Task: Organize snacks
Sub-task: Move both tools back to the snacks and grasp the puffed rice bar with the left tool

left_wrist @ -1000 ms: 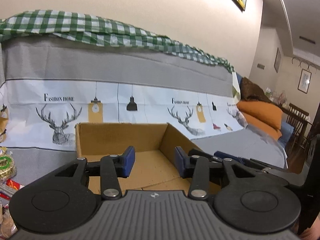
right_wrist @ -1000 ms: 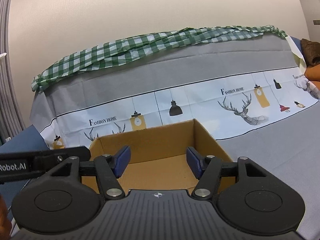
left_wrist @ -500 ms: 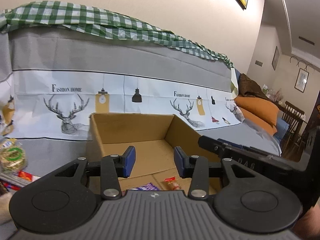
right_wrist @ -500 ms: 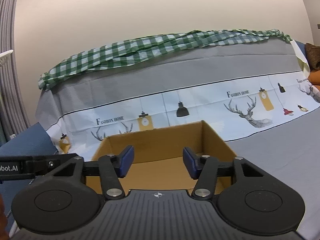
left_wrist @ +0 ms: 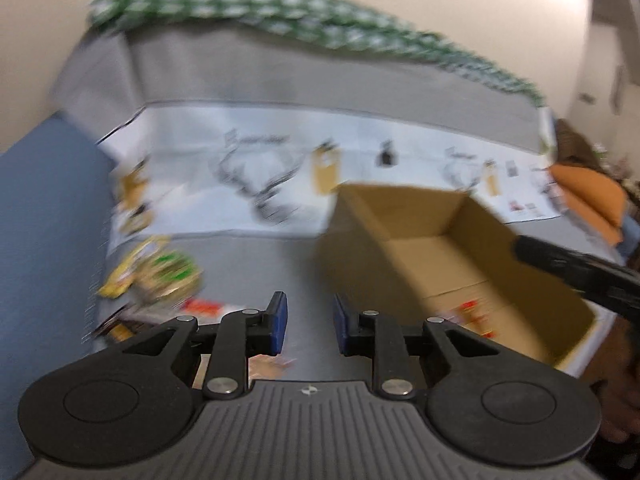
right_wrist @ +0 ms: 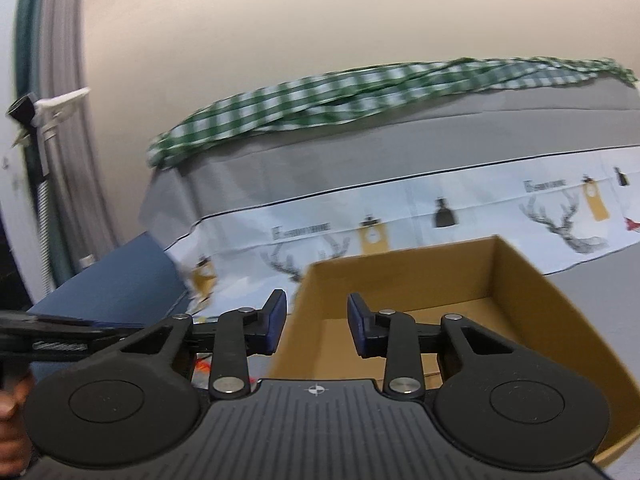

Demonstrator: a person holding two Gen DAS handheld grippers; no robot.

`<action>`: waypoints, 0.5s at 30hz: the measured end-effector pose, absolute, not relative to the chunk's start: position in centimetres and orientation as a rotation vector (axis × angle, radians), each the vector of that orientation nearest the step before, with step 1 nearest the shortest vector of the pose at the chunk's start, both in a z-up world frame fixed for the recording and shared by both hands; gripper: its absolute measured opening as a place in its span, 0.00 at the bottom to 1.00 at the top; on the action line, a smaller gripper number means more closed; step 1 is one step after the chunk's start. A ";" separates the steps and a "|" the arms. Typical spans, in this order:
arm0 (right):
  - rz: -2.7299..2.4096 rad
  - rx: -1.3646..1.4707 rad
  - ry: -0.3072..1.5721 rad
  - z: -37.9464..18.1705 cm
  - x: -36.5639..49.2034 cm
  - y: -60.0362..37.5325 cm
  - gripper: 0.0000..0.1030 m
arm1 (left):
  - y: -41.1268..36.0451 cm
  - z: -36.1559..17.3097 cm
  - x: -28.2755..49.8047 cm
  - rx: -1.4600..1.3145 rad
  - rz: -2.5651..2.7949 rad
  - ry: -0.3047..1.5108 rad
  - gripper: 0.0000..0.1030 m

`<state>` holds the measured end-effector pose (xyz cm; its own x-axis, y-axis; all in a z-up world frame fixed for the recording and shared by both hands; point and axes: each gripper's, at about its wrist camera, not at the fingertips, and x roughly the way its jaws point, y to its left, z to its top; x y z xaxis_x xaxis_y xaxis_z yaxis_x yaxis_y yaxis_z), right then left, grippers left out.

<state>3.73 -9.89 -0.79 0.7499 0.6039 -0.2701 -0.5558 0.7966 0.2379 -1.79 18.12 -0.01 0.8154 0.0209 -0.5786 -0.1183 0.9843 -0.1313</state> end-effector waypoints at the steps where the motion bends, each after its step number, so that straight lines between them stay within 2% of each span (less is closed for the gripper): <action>1: 0.660 0.134 0.350 -0.9 3.4 -9.2 0.34 | 19.0 -0.3 -1.9 -0.160 0.092 0.631 0.26; 8: 0.804 0.007 0.326 -1.7 0.7 -3.9 0.35 | 24.1 -2.8 -1.7 -0.152 0.140 0.735 0.27; 15: 0.938 -0.054 0.351 -3.2 -1.1 1.4 0.35 | 25.1 -3.3 -1.8 -0.188 0.157 0.755 0.27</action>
<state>-1.08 1.35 -3.21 0.5392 0.7799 -0.3178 -0.7972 0.5943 0.1060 -1.82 25.06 -3.31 0.7180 0.0734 -0.6922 -0.2082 0.9715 -0.1129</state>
